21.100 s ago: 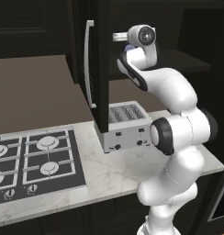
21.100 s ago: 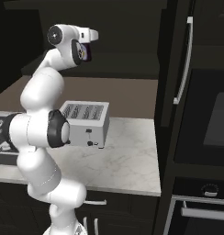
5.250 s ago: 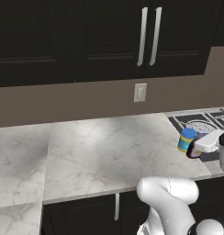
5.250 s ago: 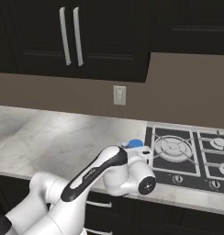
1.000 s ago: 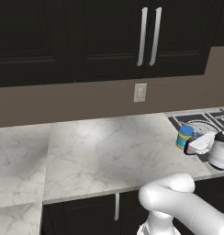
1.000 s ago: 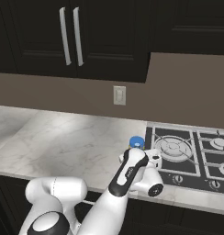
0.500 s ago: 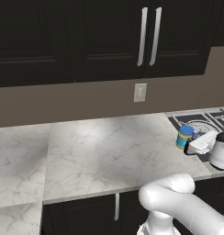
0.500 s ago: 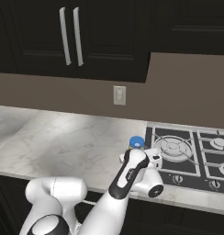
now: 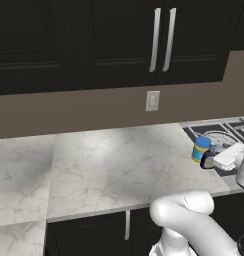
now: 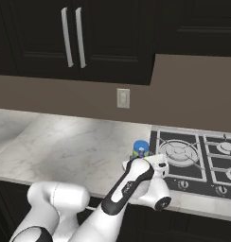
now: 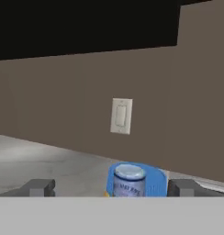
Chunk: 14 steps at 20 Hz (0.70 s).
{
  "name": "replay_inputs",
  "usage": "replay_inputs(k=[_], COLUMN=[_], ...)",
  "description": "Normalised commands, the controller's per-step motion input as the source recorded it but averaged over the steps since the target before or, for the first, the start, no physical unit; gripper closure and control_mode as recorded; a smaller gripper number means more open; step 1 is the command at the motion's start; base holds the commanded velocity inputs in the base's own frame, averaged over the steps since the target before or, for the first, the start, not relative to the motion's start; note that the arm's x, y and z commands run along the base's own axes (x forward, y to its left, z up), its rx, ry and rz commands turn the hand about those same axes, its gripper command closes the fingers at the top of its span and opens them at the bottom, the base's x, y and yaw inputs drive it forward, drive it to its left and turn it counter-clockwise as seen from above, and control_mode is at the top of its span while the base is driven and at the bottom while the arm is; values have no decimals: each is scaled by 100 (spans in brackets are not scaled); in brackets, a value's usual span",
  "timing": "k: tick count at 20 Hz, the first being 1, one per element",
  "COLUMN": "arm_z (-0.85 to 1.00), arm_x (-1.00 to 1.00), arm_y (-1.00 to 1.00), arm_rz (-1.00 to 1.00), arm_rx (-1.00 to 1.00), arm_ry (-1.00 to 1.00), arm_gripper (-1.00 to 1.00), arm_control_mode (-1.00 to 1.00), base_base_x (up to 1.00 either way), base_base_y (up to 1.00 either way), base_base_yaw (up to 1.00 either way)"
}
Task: Take 2 condiments from the cabinet and move them on the counter near the stove.Make sure the condiments are lined up with each other, next to each other.
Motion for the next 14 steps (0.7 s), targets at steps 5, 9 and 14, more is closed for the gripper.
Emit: replay_inputs(k=[5, 9, 14], arm_z=[54, 64, 50], arm_x=[-25, -14, -18], arm_y=[9, 27, 48], arm_rz=[0, 0, 0], arm_rx=[-9, -17, -17], arm_ry=[20, 33, 39], arm_gripper=[-100, -100, -100], arm_control_mode=[-100, -100, -100], base_base_x=[0, 0, 0], base_base_y=[0, 0, 0], base_base_yaw=[0, 0, 0])
